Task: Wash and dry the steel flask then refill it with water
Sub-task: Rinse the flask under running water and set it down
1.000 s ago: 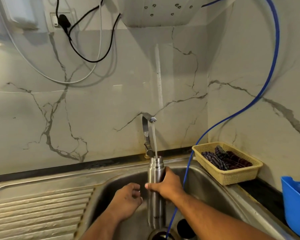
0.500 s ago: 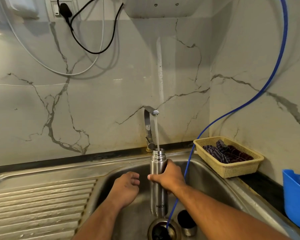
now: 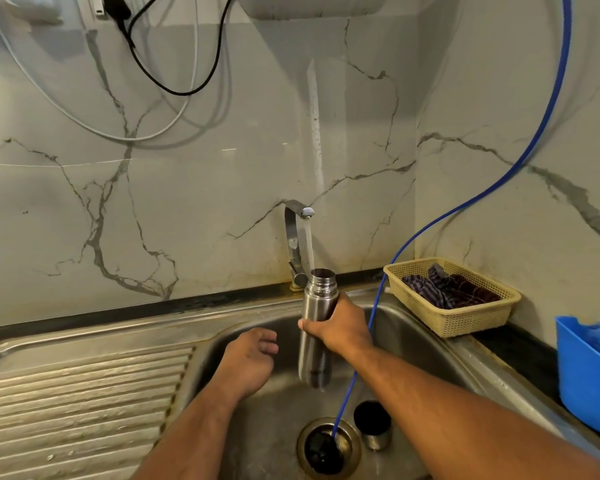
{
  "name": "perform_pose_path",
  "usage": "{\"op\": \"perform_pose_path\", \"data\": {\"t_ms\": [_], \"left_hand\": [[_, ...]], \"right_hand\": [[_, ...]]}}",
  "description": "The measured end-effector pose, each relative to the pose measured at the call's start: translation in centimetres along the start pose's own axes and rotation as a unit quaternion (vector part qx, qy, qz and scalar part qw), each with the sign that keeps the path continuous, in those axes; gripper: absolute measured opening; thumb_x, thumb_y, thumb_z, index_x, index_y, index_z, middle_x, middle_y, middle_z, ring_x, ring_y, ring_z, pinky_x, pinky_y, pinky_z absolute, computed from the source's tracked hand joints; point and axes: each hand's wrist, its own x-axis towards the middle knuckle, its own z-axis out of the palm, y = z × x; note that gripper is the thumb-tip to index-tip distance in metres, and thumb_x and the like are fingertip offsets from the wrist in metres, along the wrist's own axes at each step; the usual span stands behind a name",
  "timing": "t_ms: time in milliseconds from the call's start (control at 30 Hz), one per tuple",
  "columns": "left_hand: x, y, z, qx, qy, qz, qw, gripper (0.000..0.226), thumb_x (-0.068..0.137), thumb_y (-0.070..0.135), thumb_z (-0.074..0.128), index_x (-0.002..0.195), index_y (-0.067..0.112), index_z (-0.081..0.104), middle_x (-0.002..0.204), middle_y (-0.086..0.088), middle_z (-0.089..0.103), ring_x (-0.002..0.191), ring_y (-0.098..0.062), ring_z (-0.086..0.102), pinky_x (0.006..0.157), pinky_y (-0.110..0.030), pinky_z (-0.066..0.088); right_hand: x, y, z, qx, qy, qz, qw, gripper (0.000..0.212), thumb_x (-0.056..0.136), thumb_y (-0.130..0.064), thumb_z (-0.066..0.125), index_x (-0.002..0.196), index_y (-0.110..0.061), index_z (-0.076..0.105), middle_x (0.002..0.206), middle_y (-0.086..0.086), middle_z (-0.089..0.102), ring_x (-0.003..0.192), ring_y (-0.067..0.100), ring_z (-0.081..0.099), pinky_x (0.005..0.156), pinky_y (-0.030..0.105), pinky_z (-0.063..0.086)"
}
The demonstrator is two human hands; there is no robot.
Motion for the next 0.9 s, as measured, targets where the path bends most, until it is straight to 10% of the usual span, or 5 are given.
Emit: {"op": "perform_pose_path", "data": {"t_ms": [200, 333, 467, 633, 900], "left_hand": [[-0.6, 0.5, -1.1, -0.024, 0.030, 0.016, 0.999, 0.042, 0.092, -0.007, 0.052, 0.124, 0.018, 0.063, 0.110, 0.005, 0.070, 0.104, -0.008, 0.062, 0.072, -0.013, 0.045], [-0.5, 0.6, -1.9, -0.035, 0.055, 0.004, 0.998, 0.043, 0.090, -0.007, 0.053, 0.123, 0.019, 0.064, 0.109, 0.005, 0.071, 0.105, -0.012, 0.064, 0.091, -0.028, 0.052], [-0.4, 0.2, -2.0, -0.039, 0.059, -0.007, 0.997, 0.043, 0.090, -0.007, 0.053, 0.121, 0.021, 0.065, 0.108, 0.004, 0.072, 0.102, -0.013, 0.063, 0.092, -0.034, 0.054], [-0.4, 0.2, -1.9, -0.035, 0.047, -0.012, 0.998, 0.042, 0.092, -0.004, 0.053, 0.124, 0.019, 0.065, 0.109, 0.004, 0.072, 0.105, -0.015, 0.064, 0.101, -0.038, 0.052], [-0.4, -0.2, -1.6, -0.022, 0.037, -0.004, 0.999, 0.023, 0.095, 0.017, 0.063, 0.115, 0.026, 0.069, 0.112, -0.003, 0.072, 0.102, -0.021, 0.067, 0.095, -0.035, 0.053]], "right_hand": [[-0.2, -0.5, -0.5, 0.023, 0.001, -0.008, 1.000, 0.066, 0.067, -0.035, 0.094, 0.121, -0.022, 0.058, 0.113, -0.004, 0.068, 0.107, 0.019, 0.066, 0.087, 0.029, 0.055], [-0.7, -0.7, -1.1, -0.010, -0.072, -0.001, 0.997, 0.064, 0.061, -0.038, 0.097, 0.112, -0.025, 0.061, 0.102, -0.003, 0.070, 0.090, 0.017, 0.070, 0.066, 0.036, 0.064], [-1.2, -0.5, -1.8, -0.052, -0.044, -0.049, 0.996, 0.063, 0.060, -0.038, 0.097, 0.113, -0.023, 0.064, 0.105, -0.005, 0.072, 0.096, 0.014, 0.068, 0.083, 0.029, 0.057], [-2.1, -2.2, -2.8, -0.026, -0.037, -0.081, 0.996, 0.063, 0.061, -0.040, 0.096, 0.113, -0.028, 0.062, 0.098, -0.011, 0.067, 0.087, 0.006, 0.064, 0.070, 0.022, 0.050], [-3.5, -3.4, -3.2, 0.030, -0.079, -0.066, 0.994, 0.060, 0.065, -0.039, 0.094, 0.113, -0.030, 0.059, 0.107, -0.005, 0.070, 0.091, 0.014, 0.069, 0.073, 0.040, 0.065]]}}
